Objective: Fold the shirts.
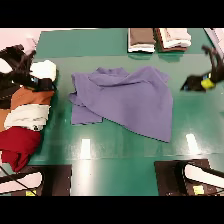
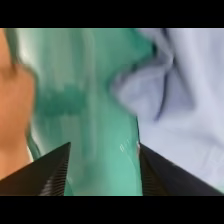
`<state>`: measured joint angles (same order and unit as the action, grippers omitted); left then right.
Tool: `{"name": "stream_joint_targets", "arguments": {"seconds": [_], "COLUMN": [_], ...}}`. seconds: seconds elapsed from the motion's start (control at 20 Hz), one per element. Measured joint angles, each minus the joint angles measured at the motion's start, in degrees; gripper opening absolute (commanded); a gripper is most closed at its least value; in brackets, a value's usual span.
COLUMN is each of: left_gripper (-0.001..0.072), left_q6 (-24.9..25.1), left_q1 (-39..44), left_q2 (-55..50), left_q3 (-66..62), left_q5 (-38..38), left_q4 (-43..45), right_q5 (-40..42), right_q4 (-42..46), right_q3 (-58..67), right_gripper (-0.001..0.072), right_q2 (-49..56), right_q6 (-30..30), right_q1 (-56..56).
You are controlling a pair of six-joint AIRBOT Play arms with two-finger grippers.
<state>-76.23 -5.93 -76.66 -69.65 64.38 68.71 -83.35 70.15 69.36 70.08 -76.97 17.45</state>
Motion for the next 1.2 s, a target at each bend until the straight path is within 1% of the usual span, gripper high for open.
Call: {"name": "stream_joint_targets", "arguments": {"seconds": [0.15, 0.3, 0.45, 0.6, 0.65, 0.7, 0.75, 0.8, 0.9, 1.0, 1.1, 1.2], "left_gripper": [0.0499, 0.0499, 0.0499, 0.0499, 0.0499, 0.0499, 0.0499, 0.0499, 0.0499, 0.05, 0.05, 0.05], "left_q6": [-0.2, -0.2, -0.2, -0.2, -0.2, -0.2, -0.2, -0.2, -0.2, -0.2, -0.2, 0.0], "left_q1": [-0.4, -0.6, -0.6, -0.7, -0.7, -0.7, -0.7, -0.7, -0.7, -0.7, -0.6, -0.7], "left_q2": [2.3, 3.3, 3.8, 4.0, 4.0, 4.0, 4.1, 4.1, 4.1, 4.0, 3.9, 3.1], "left_q3": [7.2, 10.6, 11.8, 12.3, 12.4, 12.5, 12.5, 12.6, 12.6, 12.6, 12.5, 12.0], "left_q5": [0.0, -0.3, -0.7, -0.8, -0.9, -0.9, -0.9, -0.9, -1.5, -3.8, -7.7, -11.8], "left_q4": [-2.0, -3.0, -3.9, -4.5, -4.7, -4.7, -4.8, -4.8, -4.9, -5.4, -6.5, -7.3], "right_q5": [-0.2, 1.1, 3.7, 6.9, 7.3, 7.8, 8.5, 9.4, 10.6, 11.6, 13.7, 13.5], "right_q4": [0.0, -0.2, -2.5, -4.8, -5.5, -6.4, -6.8, -7.0, -7.5, -7.3, -6.3, -6.3], "right_q3": [-16.0, -28.4, -36.9, -41.1, -41.7, -42.3, -42.6, -42.8, -43.0, -42.4, -40.7, -38.5], "right_gripper": [0.0387, 0.0387, 0.0386, 0.0383, 0.0354, 0.0246, 0.0114, 0.0017, 0.0017, 0.0016, 0.0016, 0.0016], "right_q2": [-6.6, -11.0, -13.8, -14.3, -13.7, -12.9, -12.0, -11.1, -10.3, -10.6, -12.1, -13.8], "right_q6": [0.1, 0.1, 0.1, 0.0, -0.3, -0.4, -0.5, -0.7, -0.9, -0.9, -0.9, -1.2], "right_q1": [3.5, 5.4, 5.5, 3.4, 2.4, 1.2, 0.1, -1.3, -4.0, -6.2, -7.6, -8.3]}}
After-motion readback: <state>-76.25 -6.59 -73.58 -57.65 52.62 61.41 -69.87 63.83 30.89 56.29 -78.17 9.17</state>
